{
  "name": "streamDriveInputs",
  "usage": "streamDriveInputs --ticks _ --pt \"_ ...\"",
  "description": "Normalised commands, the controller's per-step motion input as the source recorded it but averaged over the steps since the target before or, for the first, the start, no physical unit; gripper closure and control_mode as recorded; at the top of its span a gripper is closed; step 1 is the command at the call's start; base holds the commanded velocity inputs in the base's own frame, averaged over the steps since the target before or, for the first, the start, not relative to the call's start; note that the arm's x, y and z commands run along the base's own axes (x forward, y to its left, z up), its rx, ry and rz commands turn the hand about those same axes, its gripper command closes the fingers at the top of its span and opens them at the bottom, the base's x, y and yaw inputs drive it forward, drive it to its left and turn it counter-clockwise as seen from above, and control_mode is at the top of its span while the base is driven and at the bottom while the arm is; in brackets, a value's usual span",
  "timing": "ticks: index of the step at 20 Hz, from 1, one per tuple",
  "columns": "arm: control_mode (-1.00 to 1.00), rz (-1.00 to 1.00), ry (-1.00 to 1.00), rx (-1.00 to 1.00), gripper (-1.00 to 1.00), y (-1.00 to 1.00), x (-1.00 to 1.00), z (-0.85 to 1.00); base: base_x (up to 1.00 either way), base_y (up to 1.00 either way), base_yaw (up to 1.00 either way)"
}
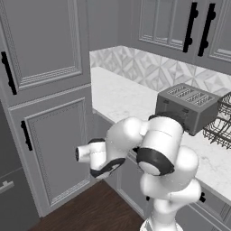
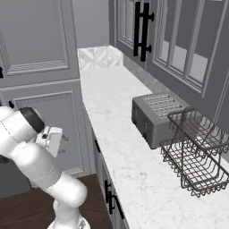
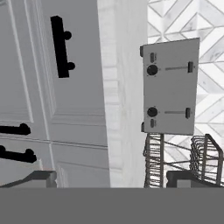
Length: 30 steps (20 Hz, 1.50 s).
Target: Take a straw from the drawer in front and place it inside the glass cup on the dining counter.
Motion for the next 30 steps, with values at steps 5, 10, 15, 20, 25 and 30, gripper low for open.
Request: streamDriveInputs --ticks 5,10,15,20,25,30 --pt "-1.00 -0.24 -0.01 -0.10 -1.00 -0.23 0.45 -0.32 0.00 0.00 0.00" --pt "-1.00 -0.21 -0.05 -0.18 -1.00 -0.14 0.35 -0.39 0.00 0.00 0.00" --pt "-1.00 -0.18 -0.14 -0.26 -1.00 0.00 0.32 -0.45 0.00 0.00 0.00" --pt "-1.00 -0.16 -0.12 -0.22 -1.00 0.00 0.42 -0.29 0.00 0.00 0.00" --pt "-1.00 -0.01 0.00 -0.06 -1.00 -0.01 0.37 -0.09 0.00 0.00 0.00" --pt "-1.00 0.39 0.03 0.02 -1.00 -0.11 0.08 -0.10 0.00 0.00 0.00"
